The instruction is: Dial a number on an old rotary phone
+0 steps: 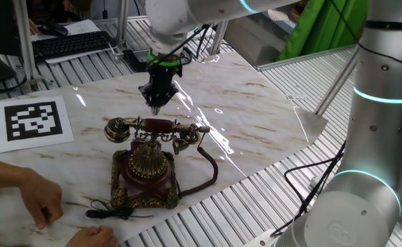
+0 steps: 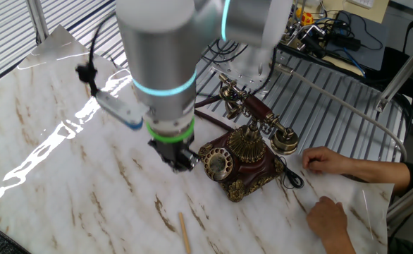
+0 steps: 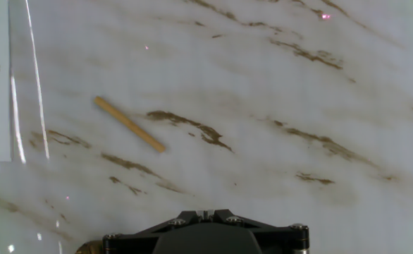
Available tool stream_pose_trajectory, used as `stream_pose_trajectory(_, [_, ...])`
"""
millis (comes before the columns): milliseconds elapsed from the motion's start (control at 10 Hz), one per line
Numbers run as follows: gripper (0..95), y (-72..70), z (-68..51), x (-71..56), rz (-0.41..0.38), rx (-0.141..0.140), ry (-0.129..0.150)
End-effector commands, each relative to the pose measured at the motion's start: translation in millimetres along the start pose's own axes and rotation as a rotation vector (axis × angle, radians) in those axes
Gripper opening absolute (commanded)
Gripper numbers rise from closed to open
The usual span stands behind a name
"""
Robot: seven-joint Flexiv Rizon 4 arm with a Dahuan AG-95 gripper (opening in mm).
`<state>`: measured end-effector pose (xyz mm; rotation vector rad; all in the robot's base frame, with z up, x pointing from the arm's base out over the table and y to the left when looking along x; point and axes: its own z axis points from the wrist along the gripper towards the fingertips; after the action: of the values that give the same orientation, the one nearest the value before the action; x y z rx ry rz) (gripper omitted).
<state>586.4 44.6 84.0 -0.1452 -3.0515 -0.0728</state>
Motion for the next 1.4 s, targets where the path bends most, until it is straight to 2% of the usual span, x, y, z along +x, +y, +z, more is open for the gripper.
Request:
stream_pose_trajectory(100, [0.0,0.0,13.8,-1.3,0.000,0.011,-0.004])
stream_pose_trajectory(200, [0.0,-0.3,25.5,-2.7,0.003,0.012,-0.004])
stream_pose_trajectory(500, [0.0,-1.9,39.1,-3.7,0.003,0.015,-0.007])
stream_pose_trajectory(900, [0.0,-5.0,34.9,-4.0,0.013,0.020,-0.005])
stream_pose_trajectory(1400, [0.0,-9.9,40.5,-5.0,0.006,0.015,0.002])
